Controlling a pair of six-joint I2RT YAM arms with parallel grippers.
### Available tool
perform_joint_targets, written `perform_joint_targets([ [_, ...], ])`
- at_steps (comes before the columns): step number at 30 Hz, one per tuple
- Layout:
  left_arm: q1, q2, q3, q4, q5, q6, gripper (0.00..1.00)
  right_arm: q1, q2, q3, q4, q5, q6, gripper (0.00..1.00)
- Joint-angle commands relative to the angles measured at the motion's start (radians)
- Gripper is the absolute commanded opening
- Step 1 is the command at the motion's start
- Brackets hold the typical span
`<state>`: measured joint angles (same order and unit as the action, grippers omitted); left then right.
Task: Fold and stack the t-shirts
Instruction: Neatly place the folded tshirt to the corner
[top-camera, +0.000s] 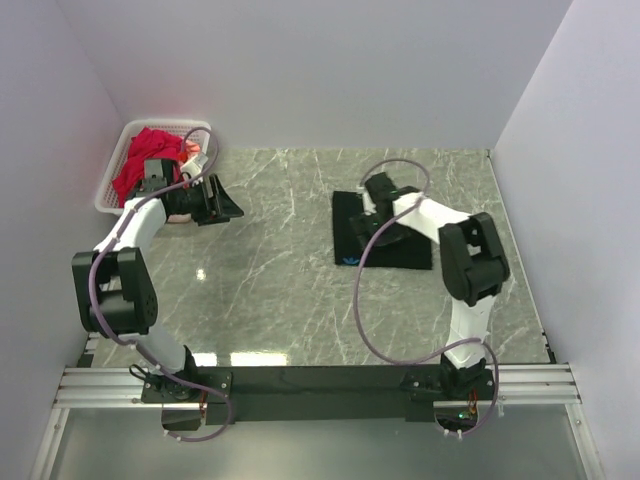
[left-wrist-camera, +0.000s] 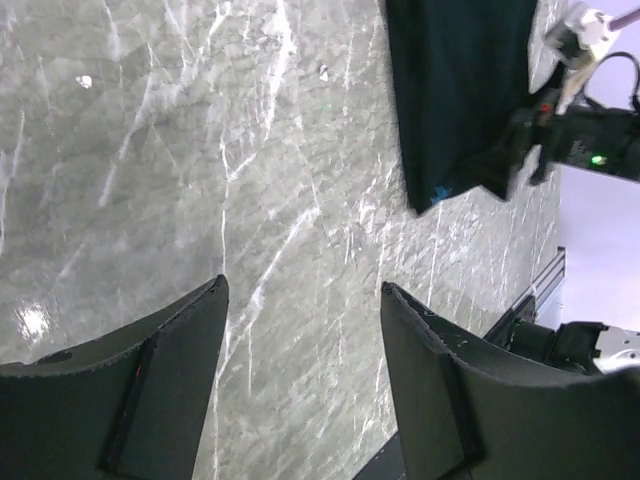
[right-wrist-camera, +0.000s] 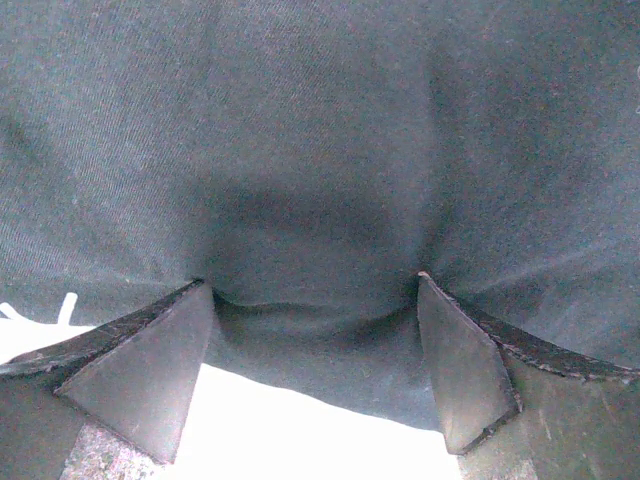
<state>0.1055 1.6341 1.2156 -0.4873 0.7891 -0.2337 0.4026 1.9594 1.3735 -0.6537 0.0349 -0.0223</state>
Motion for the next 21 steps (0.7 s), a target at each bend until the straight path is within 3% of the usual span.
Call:
perform_joint_targets([
  [1, 0.003, 0.039, 0.073, -0.008, 0.025, 0.031, 0.68, -0.105, -0.054, -0.093, -0.07, 0.0, -0.221, 0.88],
  [5, 0.003, 0.09, 0.117, -0.03, 0.047, 0.046, 0.67, -0.244, -0.059, -0.073, -0.107, -0.013, -0.437, 0.88],
  [9, 0.005, 0.113, 0.144, -0.022, 0.061, 0.043, 0.66, -0.333, -0.053, -0.025, -0.135, -0.007, -0.522, 0.88],
  [14, 0.003, 0.121, 0.182, -0.008, 0.065, 0.031, 0.65, -0.372, -0.14, 0.119, -0.242, -0.071, -0.386, 0.88],
  [17, 0.005, 0.121, 0.194, -0.005, 0.071, 0.019, 0.65, -0.37, -0.217, 0.105, -0.256, -0.13, -0.274, 0.88],
  [21, 0.005, 0.118, 0.202, 0.015, 0.065, 0.01, 0.65, -0.361, -0.226, 0.043, -0.227, -0.083, -0.183, 0.88],
])
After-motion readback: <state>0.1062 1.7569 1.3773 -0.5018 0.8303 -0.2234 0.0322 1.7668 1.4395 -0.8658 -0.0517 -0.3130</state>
